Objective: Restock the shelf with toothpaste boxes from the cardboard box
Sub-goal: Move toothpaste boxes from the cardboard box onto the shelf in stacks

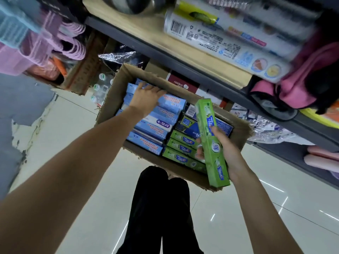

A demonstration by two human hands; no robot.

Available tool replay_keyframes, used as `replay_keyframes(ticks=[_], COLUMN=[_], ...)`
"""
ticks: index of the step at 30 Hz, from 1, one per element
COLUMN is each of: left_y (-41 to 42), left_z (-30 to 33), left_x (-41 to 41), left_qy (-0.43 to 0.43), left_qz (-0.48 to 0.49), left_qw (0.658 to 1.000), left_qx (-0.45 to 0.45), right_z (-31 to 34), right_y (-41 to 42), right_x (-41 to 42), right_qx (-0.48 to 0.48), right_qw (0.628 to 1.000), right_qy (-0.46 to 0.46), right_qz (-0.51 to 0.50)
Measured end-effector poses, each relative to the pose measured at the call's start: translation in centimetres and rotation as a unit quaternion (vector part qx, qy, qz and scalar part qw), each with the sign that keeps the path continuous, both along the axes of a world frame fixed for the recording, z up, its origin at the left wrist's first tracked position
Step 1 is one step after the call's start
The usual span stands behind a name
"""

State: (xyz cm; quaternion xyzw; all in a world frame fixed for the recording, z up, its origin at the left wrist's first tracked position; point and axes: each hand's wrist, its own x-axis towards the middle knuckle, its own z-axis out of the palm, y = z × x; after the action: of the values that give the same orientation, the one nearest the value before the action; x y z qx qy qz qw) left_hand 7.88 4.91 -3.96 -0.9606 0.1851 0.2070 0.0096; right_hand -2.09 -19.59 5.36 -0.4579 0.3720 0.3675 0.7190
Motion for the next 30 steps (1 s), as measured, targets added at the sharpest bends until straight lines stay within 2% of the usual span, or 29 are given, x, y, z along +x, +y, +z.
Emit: replay_keyframes(ticks=[2, 4, 6, 7, 8, 10, 11, 12, 14, 16, 17, 21, 22, 26, 30], left_y=[0.4, 0.7, 0.7, 0.5, 0.2, -0.3, -0.4, -0.5, -0.5, -0.4, -0.2, 1.2, 1.6, 3.2, 4.6], left_z=[2.3, 5.4, 9.4, 11.5, 14.1, 18.7, 20.8, 22.8, 26.3, 29.6, 30.9, 34.9, 35.4, 36.6, 37.5], left_x=[-0.3, -1.4, -3.0, -3.9, -4.8, -6.1, -6.5, -6.9, -7.8, -8.6, -8.8, -9.0, -9.0, -8.7, -8.2], left_qy=[-0.058, -0.110, -0.106, -0.069, -0.015, 0.101, 0.147, 0.186, 0.236, 0.265, 0.272, 0.269, 0.265, 0.249, 0.227], left_qz=[0.001, 0.019, 0.093, 0.159, 0.246, 0.438, 0.519, 0.570, 0.611, 0.614, 0.606, 0.524, 0.513, 0.507, 0.510], left_qw=[0.993, 0.976, 0.948, 0.917, 0.861, 0.679, 0.595, 0.541, 0.489, 0.473, 0.480, 0.572, 0.584, 0.607, 0.611], left_qx=[-0.103, -0.185, -0.284, -0.359, -0.445, -0.581, -0.596, -0.590, -0.577, -0.574, -0.574, -0.570, -0.570, -0.559, -0.561], right_z=[2.4, 5.1, 8.4, 10.2, 12.0, 15.4, 17.0, 18.5, 21.2, 23.7, 24.7, 28.2, 28.8, 31.5, 34.8], right_y=[0.4, 0.6, 0.9, 1.2, 1.4, 2.3, 2.7, 3.2, 4.0, 4.8, 5.1, 6.3, 6.5, 6.2, 6.0], right_x=[0.1, 0.1, 0.0, 0.0, -0.1, -0.1, -0.1, -0.1, 0.0, 0.0, 0.0, 0.1, 0.2, 1.0, 2.9], right_qx=[0.044, 0.055, 0.044, 0.033, 0.016, -0.023, -0.041, -0.057, -0.087, -0.105, -0.110, -0.124, -0.126, -0.143, -0.258], right_qw=[0.999, 0.997, 0.995, 0.994, 0.993, 0.988, 0.986, 0.983, 0.980, 0.979, 0.978, 0.972, 0.970, 0.958, 0.907], right_qy=[-0.003, -0.051, -0.081, -0.093, -0.107, -0.136, -0.147, -0.154, -0.163, -0.167, -0.169, -0.193, -0.197, -0.228, -0.319], right_qz=[-0.024, -0.033, -0.042, -0.050, -0.054, -0.062, -0.070, -0.077, -0.072, -0.051, -0.046, -0.051, -0.059, -0.100, -0.096])
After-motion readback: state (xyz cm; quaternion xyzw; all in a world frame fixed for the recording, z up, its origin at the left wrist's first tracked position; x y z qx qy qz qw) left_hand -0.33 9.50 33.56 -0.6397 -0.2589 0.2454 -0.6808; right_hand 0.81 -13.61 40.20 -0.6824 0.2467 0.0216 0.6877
